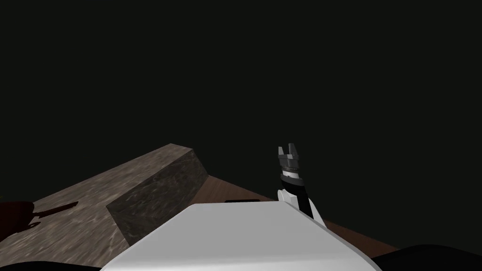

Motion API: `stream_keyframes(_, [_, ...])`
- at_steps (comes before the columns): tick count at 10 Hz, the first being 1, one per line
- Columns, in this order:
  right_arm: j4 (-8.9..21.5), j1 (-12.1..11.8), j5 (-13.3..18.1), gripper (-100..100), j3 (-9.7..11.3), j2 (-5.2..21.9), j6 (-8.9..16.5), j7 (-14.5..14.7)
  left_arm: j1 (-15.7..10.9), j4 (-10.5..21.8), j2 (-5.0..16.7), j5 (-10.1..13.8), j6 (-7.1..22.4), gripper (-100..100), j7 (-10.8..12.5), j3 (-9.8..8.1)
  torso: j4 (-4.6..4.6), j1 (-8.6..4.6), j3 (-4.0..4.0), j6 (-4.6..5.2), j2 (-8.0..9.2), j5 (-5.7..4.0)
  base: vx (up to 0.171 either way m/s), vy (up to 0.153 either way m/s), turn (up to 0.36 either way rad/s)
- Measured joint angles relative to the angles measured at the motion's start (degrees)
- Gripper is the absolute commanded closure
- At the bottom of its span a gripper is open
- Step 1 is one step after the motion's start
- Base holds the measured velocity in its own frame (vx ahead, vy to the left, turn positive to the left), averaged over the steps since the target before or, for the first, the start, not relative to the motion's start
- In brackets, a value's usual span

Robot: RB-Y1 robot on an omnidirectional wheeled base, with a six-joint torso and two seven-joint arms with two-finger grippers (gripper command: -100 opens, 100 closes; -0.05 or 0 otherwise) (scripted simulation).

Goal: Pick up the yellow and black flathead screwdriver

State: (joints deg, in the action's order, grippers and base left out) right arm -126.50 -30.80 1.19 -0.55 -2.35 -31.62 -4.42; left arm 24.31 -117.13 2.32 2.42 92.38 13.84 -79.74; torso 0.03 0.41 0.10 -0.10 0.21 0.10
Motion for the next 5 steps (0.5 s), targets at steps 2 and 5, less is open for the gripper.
stream_keyframes(2, [0.0, 0.0, 0.0, 0, 0.01, -0.01, 0.0, 0.0, 0.03, 0.06, -0.12, 0.04, 0.12, -100, -0.04, -0.08, -0.01, -0.38, -0.04, 0.01, -0.08, -0.09, 0.015, 0.018, 0.103])
stream_keyframes(5, [0.0, -0.02, 0.0, 0, 0.01, -0.01, 0.0, 0.0, 0.51, 1.91, -0.17, 0.9, -2.73, -100, -1.3, 1.08, -0.07, -0.37, -0.21, 0.0, -0.37, -0.09, 0.073, 0.025, 0.165])
